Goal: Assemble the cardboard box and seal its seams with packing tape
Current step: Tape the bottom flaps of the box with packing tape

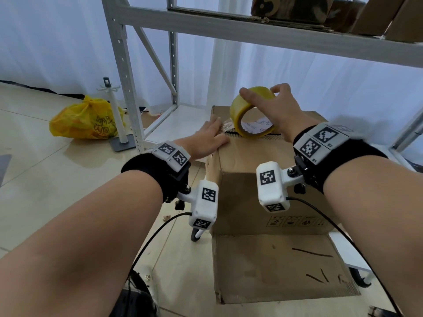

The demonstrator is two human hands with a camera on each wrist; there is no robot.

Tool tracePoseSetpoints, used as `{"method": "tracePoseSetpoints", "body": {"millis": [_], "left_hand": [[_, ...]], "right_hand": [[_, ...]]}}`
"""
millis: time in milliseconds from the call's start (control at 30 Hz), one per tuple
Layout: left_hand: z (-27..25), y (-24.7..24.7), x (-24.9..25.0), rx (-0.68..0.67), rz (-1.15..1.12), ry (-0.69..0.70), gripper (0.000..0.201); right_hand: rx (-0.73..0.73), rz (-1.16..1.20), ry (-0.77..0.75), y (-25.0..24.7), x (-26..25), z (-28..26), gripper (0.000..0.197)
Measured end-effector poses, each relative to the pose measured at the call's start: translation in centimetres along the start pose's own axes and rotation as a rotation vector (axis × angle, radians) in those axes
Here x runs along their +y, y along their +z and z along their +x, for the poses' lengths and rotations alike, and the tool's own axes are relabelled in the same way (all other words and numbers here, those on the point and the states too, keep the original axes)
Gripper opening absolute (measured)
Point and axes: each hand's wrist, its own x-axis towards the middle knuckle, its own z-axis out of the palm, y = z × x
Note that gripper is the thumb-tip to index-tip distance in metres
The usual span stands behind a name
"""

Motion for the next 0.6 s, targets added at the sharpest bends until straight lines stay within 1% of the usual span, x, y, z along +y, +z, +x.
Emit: {"method": "tracePoseSetpoints", "body": {"millis": [100, 167, 233, 300, 400, 467, 600], "left_hand": [[0.4, -0.5, 0.2, 0.005, 0.292, -0.015, 0.074], [0.3, -1.0, 1.0, -0.022, 0.373, -0.028, 0.086], [0.4, -0.9, 1.6, -0.063, 0.348, -0.043, 0.093], [0.4, -0.5, 1.6, -0.075, 0.28, -0.062, 0.095], [0.3, -0.4, 1.0, -0.043, 0.244, -0.059, 0.094], [-0.1, -0.6, 0.9, -0.02, 0.235, -0.053, 0.092], [-0.4, -0.5, 1.2, -0.036, 0.256, -0.083, 0.093]], "right_hand": [[-0.002, 0.006, 0.054, -0.1, -0.2, 0.1, 0.103], [-0.022, -0.025, 0.07, 0.0, -0.5, 0.2, 0.103], [-0.037, -0.057, 0.064, 0.0, -1.0, 0.2, 0.099], [-0.033, -0.115, 0.013, 0.3, -1.7, 0.1, 0.093], [-0.03, -0.213, -0.115, 0.5, -3.3, 0.2, 0.085], [-0.033, -0.237, -0.165, 0.6, -4.0, 0.4, 0.08], [0.008, -0.278, -0.16, 0.0, -3.2, 0.9, 0.077]]}}
